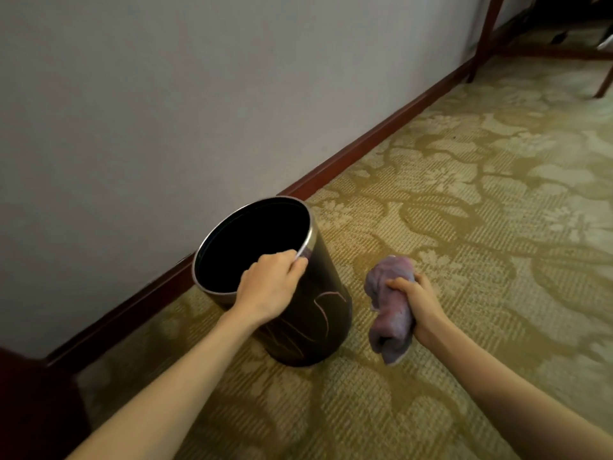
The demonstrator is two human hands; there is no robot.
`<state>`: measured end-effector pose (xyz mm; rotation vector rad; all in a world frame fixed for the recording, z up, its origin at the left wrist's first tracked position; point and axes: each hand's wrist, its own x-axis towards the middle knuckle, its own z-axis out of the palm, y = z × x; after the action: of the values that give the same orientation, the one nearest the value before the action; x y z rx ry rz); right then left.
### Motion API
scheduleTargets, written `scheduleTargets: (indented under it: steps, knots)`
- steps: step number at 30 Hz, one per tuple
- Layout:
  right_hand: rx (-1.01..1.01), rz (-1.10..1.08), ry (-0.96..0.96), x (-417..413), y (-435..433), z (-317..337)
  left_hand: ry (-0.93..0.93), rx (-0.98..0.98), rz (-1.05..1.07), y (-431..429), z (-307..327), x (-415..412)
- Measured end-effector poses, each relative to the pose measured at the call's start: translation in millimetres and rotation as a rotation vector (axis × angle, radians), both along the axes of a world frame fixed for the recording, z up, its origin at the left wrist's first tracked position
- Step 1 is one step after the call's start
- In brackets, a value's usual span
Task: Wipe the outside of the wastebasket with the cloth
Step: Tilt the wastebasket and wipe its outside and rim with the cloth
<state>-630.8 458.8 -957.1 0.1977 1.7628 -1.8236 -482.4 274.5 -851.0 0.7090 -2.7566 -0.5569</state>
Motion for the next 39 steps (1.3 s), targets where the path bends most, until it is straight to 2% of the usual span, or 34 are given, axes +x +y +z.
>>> scheduleTargets:
  steps: [5, 11, 14, 20, 24, 27, 32, 36, 39]
  knots:
    - [-0.008, -0.007, 0.031, -4.9, -13.6, 0.3, 0.112, 0.184, 0.115, -29.4, 19.8, 7.5]
    - [0.049, 0.061, 0.174, -10.3, -38.3, 5.5, 0.199, 0.461, 0.221, -48.5, 28.3, 17.9]
    - [0.106, 0.099, 0.268, -12.9, -49.1, 7.3, 0.201, 0.59, 0.214, -56.5, 31.1, 23.5]
    - [0.221, 0.219, 0.419, -10.1, -68.0, 11.8, 0.201, 0.695, 0.165, -65.5, 28.9, 30.4]
    - [0.316, 0.182, 0.489, -5.1, -77.2, 16.4, 0.256, 0.687, 0.214, -72.6, 22.3, 34.9]
    - [0.389, 0.17, 0.602, 1.3, -92.2, 23.6, 0.246, 0.637, 0.153, -76.5, 22.4, 35.2]
    - [0.519, 0.464, 0.732, 8.5, -120.7, 17.1, 0.194, 0.627, 0.156, -84.8, 22.8, 36.7]
    - [0.461, 0.485, 0.757, -0.6, -130.1, 9.3, 0.203, 0.725, 0.175, -94.3, 18.5, 42.7]
    - [0.396, 0.42, 0.735, 1.9, -138.0, 9.1, 0.245, 0.683, 0.201, -92.4, 12.9, 40.7]
